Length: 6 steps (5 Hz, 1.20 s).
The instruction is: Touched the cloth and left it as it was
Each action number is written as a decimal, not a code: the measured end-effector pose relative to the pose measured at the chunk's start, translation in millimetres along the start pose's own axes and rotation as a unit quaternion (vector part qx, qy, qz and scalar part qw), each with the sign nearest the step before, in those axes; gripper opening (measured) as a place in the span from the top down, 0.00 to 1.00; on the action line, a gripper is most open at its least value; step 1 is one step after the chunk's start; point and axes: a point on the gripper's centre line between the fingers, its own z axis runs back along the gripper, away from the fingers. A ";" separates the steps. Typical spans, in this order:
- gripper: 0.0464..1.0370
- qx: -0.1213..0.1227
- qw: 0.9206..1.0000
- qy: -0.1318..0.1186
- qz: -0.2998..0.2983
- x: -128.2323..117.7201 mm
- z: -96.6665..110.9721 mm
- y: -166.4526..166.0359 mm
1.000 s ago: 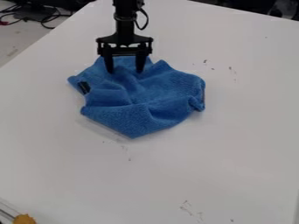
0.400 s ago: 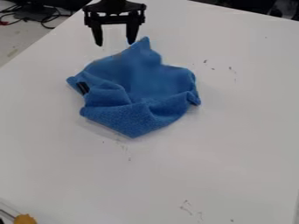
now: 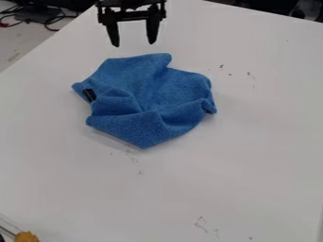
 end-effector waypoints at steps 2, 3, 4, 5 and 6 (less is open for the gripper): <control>0.04 0.024 0.998 0.047 0.024 -47.3 13.5 22.1; 0.04 0.036 0.996 0.069 0.049 -73.0 19.6 42.9; 0.04 0.041 0.995 0.077 0.057 -91.5 26.0 49.0; 0.04 0.045 0.995 0.085 0.040 -109.1 31.5 41.2; 0.04 0.061 0.992 0.096 0.057 -125.9 34.8 41.4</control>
